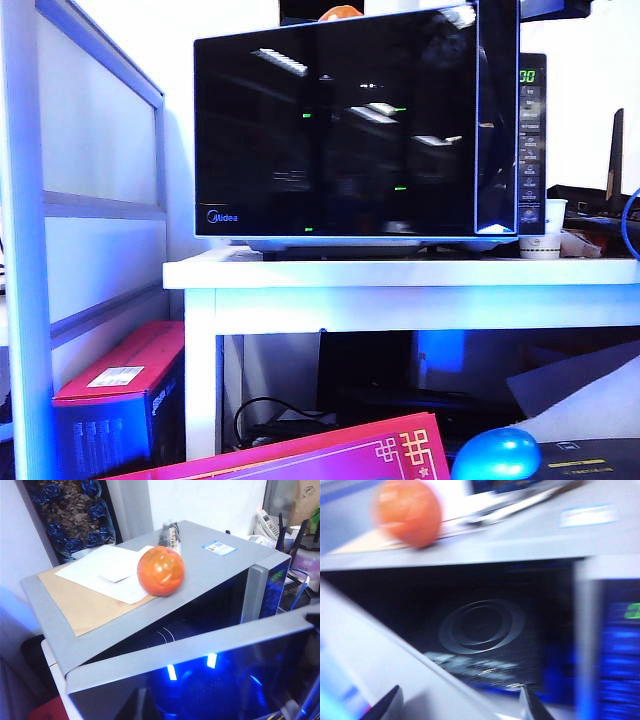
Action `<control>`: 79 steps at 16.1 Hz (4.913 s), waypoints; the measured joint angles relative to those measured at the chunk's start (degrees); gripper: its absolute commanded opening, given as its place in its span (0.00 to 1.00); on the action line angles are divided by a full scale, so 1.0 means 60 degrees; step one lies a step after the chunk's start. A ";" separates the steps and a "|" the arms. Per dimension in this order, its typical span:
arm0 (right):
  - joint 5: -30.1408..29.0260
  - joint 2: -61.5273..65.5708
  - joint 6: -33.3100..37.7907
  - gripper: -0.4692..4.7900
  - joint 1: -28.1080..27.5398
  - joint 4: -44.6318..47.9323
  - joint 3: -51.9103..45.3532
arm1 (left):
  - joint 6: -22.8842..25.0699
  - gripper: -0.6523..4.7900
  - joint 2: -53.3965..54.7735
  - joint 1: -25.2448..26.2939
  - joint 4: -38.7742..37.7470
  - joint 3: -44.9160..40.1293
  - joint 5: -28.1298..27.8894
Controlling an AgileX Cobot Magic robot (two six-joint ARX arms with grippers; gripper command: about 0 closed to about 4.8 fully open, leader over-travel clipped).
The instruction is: Open the microwave door, place the orange inside the microwave, then close the microwave door.
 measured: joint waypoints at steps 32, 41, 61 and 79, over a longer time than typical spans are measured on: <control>-0.1876 0.0499 -0.1402 0.67 0.0186 -0.0262 0.1330 | 0.0401 0.11 0.2889 -0.0055 -0.0692 0.0182 0.1956; -0.2980 0.0499 -0.1464 0.67 0.0754 -0.0441 0.1333 | -0.0004 0.11 0.2648 -0.0066 -0.0401 0.0535 0.1708; -0.1297 0.0546 -0.1468 0.67 0.0780 0.1096 0.1330 | 0.0652 0.11 0.2612 -0.0073 -0.2721 0.0590 0.0452; -0.0546 0.5858 -0.1464 1.00 0.1202 0.1483 0.7158 | 0.0641 0.11 0.2616 -0.0073 -0.2575 0.0590 0.0426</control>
